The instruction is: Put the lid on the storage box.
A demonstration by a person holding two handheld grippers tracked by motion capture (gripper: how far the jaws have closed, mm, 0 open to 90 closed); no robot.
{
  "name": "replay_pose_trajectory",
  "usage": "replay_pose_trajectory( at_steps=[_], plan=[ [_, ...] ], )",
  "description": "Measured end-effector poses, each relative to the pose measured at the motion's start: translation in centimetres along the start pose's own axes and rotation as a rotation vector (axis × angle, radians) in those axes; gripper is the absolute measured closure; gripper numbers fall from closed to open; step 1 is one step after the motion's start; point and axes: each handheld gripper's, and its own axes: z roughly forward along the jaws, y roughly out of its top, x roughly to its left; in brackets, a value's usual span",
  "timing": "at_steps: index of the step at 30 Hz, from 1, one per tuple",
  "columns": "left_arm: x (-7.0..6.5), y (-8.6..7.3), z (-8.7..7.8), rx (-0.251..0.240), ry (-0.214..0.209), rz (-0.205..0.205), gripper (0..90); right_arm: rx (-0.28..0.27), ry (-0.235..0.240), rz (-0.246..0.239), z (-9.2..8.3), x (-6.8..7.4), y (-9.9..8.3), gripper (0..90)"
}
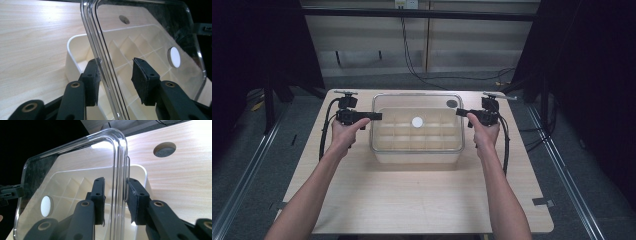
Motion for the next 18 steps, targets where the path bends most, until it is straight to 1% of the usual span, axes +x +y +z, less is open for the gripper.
replay_pose_trajectory(
  at_steps=[1, 3, 5, 6, 9, 11, 12, 14, 15, 17, 18],
  plan=[
    [0.1, 0.0, 0.1, 0.01, 0.008, 0.012, 57.0, 0.001, -0.003, 0.003, 0.1, -0.1, 0.0, 69.5],
    [0.2, -0.1, 0.3, 0.018, 0.012, 0.013, 56.0, 0.007, -0.008, 0.003, 0.3, -0.2, -0.1, 69.1],
    [0.2, -0.2, 0.3, 0.019, 0.012, 0.018, 56.2, 0.01, -0.013, 0.014, 0.5, -0.3, -0.2, 69.0],
    [0.2, -0.3, 0.4, 0.012, 0.012, 0.012, 56.1, 0.011, -0.012, 0.015, 0.5, -0.3, -0.2, 68.9],
    [0.4, -0.5, 0.5, 0.016, 0.01, 0.011, 56.1, 0.013, -0.015, 0.015, 0.8, -0.5, -0.3, 68.4],
    [0.6, -0.7, 0.6, 0.015, 0.007, -0.005, 56.1, 0.016, -0.019, 0.02, 1.0, -0.6, -0.4, 68.1],
    [0.7, -0.8, 0.7, 0.017, 0.007, -0.003, 56.1, 0.017, -0.021, 0.022, 1.1, -0.7, -0.5, 68.0],
    [0.8, -0.8, 0.9, 0.02, 0.009, -0.017, 55.9, 0.024, -0.026, 0.029, 1.3, -0.8, -0.6, 67.5],
    [0.8, -0.8, 0.9, 0.028, 0.007, -0.014, 55.7, 0.027, -0.028, 0.025, 1.4, -0.9, -0.6, 67.1],
    [0.9, -0.9, 1.0, 0.023, 0.009, -0.016, 55.6, 0.037, -0.033, 0.029, 1.6, -1.0, -0.7, 66.9],
    [0.9, -0.9, 1.0, 0.029, 0.008, -0.016, 55.6, 0.038, -0.033, 0.03, 1.7, -1.0, -0.7, 66.8]
  ],
)
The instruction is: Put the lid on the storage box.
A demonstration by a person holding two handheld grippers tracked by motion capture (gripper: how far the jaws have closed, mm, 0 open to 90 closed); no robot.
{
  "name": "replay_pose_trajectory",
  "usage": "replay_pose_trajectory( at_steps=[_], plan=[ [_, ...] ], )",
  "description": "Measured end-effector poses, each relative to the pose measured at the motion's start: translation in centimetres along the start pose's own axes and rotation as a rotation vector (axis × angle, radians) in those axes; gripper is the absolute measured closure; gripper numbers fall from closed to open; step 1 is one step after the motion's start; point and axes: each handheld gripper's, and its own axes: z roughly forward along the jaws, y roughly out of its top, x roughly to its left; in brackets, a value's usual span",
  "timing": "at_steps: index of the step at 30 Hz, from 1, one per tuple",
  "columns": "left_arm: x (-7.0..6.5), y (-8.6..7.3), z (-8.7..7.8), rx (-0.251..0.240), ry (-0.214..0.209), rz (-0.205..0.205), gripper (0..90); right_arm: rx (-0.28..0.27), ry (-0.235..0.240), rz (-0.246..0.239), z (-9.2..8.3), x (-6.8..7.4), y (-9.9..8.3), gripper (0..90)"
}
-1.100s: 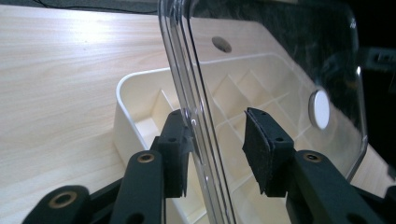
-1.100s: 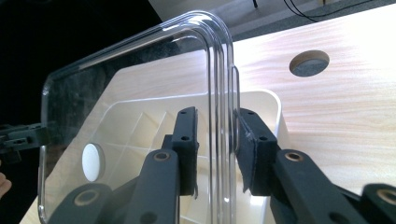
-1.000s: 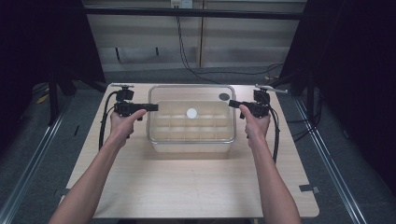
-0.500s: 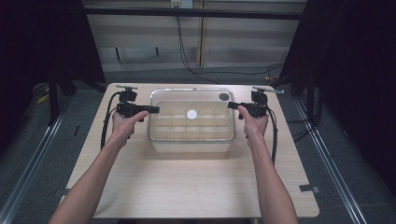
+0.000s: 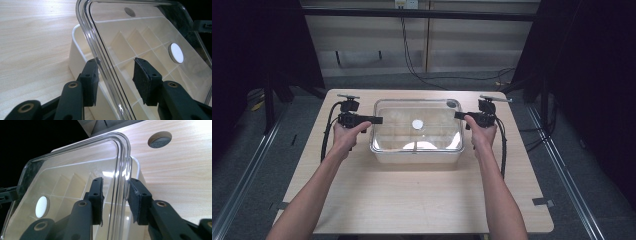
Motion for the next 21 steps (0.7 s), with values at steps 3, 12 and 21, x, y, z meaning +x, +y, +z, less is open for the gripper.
replay_pose_trajectory(
  at_steps=[3, 12, 21],
  plan=[
    [0.2, -0.2, 0.2, 0.004, 0.0, -0.006, 55.2, 0.005, -0.006, -0.003, 0.2, -0.1, -0.1, 66.5],
    [0.4, -0.6, 0.6, 0.029, 0.009, -0.002, 53.5, 0.011, -0.034, -0.007, 0.8, -0.3, -0.6, 64.6],
    [0.7, -1.2, 0.8, 0.025, 0.014, -0.01, 53.9, 0.016, -0.055, 0.001, 1.3, -0.6, -1.1, 62.8]
  ],
)
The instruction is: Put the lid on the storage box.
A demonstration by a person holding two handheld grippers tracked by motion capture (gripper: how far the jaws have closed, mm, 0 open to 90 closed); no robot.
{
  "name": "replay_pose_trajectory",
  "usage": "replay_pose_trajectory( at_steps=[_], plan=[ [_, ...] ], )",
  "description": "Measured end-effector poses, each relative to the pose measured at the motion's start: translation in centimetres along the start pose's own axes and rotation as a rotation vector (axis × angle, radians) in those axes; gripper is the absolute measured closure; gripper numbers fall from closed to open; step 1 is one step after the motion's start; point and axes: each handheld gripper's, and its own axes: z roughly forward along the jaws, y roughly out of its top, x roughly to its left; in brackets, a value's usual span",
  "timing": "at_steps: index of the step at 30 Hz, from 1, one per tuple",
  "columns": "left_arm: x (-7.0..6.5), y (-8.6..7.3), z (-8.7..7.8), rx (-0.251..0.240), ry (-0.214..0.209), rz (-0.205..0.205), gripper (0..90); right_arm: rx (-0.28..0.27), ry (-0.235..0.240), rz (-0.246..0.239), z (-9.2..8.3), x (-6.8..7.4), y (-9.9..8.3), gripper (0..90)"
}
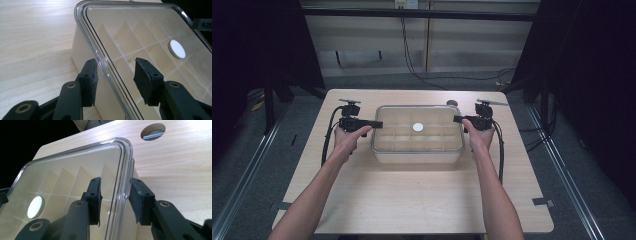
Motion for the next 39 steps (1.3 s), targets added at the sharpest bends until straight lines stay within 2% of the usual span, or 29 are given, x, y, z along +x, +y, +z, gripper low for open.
replay_pose_trajectory(
  at_steps=[4, 7, 11, 14, 16, 19, 24, 27, 32, 34, 36, 38, 39],
  plan=[
    [0.0, 0.0, 0.0, 0.009, -0.004, 0.001, 53.6, 0.004, -0.011, -0.004, 0.3, 0.0, -0.1, 60.8],
    [-0.2, -0.3, 0.0, 0.0, -0.005, 0.001, 52.9, 0.004, -0.032, -0.025, 0.3, 0.4, -0.2, 58.3],
    [-0.4, -0.4, -0.1, 0.009, -0.001, 0.02, 51.2, 0.001, -0.034, -0.023, 0.4, 0.4, -0.3, 57.2],
    [-0.8, -0.7, -0.2, 0.015, 0.008, 0.032, 49.0, 0.005, -0.04, -0.046, 0.4, 0.6, -0.4, 53.4],
    [-1.0, -1.0, -0.2, 0.017, 0.001, 0.024, 47.5, 0.021, -0.036, -0.043, 0.3, 0.7, -0.5, 50.1],
    [-1.3, -1.6, -0.3, 0.006, -0.007, 0.014, 44.9, 0.009, -0.013, -0.03, 0.1, 0.7, -0.7, 46.1],
    [-2.0, -2.0, -1.1, 0.009, 0.01, 0.043, 39.5, -0.001, -0.005, -0.045, -0.6, 0.9, -0.9, 41.0],
    [-2.5, -2.0, -1.9, -0.017, 0.009, 0.058, 39.2, -0.026, 0.012, -0.052, -1.4, 1.0, -0.8, 40.3],
    [-3.1, -2.0, -3.2, -0.041, -0.001, 0.081, 39.7, -0.053, 0.027, -0.08, -3.0, 1.3, -0.7, 39.7],
    [-3.2, -2.3, -3.6, -0.051, -0.015, 0.08, 42.5, -0.061, 0.044, -0.095, -3.6, 1.4, -0.9, 39.8],
    [-3.4, -2.9, -3.9, -0.05, -0.016, 0.095, 43.4, -0.058, 0.057, -0.129, -4.1, 1.6, -1.1, 39.8],
    [-3.5, -3.4, -4.2, -0.033, -0.011, 0.122, 43.3, -0.049, 0.039, -0.172, -4.6, 2.0, -1.5, 39.7],
    [-3.6, -3.6, -4.4, -0.038, -0.013, 0.127, 43.3, -0.049, 0.048, -0.194, -4.8, 2.1, -1.7, 39.7]
  ],
)
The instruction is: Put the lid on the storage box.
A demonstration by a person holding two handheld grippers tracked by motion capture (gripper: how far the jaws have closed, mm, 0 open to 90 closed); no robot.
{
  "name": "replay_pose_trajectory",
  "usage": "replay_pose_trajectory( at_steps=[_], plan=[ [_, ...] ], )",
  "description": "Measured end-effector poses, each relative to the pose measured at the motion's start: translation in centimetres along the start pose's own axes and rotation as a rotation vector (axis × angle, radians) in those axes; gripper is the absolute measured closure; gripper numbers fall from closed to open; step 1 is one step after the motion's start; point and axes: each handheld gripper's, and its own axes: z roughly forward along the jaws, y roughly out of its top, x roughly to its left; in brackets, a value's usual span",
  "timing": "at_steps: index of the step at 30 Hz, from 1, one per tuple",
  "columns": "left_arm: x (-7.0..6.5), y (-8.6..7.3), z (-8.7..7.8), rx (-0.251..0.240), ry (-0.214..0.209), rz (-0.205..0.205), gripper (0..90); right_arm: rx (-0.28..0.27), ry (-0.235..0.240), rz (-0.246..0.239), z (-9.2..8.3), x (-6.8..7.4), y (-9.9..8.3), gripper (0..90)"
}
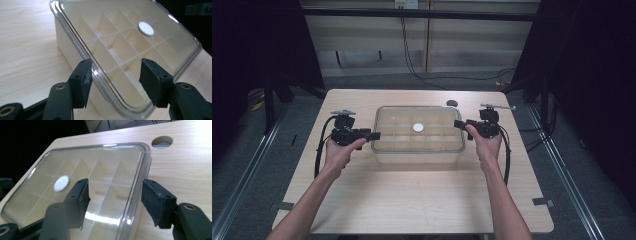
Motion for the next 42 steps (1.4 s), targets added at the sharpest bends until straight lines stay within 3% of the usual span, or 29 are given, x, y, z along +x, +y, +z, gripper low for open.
replay_pose_trajectory(
  at_steps=[3, 6, 10, 14, 17, 21, 32, 42],
  plan=[
    [-0.2, -0.5, -0.8, -0.023, -0.003, 0.003, 43.9, 0.002, 0.02, -0.026, -0.7, 0.4, -0.5, 39.7],
    [-0.5, -0.9, -1.5, -0.013, 0.01, 0.036, 43.9, -0.006, 0.046, -0.034, -1.7, 0.8, -1.1, 39.1],
    [-0.8, -1.5, -2.6, -0.031, 0.01, 0.029, 43.5, -0.017, 0.075, -0.071, -3.0, 1.4, -1.8, 38.8],
    [-1.2, -2.1, -3.7, -0.043, 0.008, 0.054, 41.6, -0.036, 0.09, -0.09, -4.4, 1.9, -2.5, 38.6],
    [-1.5, -2.9, -4.3, -0.042, 0.012, 0.06, 39.4, -0.044, 0.091, -0.095, -5.3, 2.0, -3.1, 38.5],
    [-1.6, -4.2, -4.9, -0.037, 0.009, 0.026, 39.9, -0.034, 0.08, -0.098, -6.4, 2.0, -4.1, 37.6],
    [-1.7, -7.7, -6.1, 0.004, 0.02, 0.042, 37.4, -0.02, 0.062, -0.11, -9.4, 2.4, -7.3, 36.4],
    [-2.2, -10.4, -8.2, -0.013, 0.058, 0.04, 34.7, 0.009, 0.054, -0.096, -11.1, 2.3, -11.3, 35.5]
  ],
)
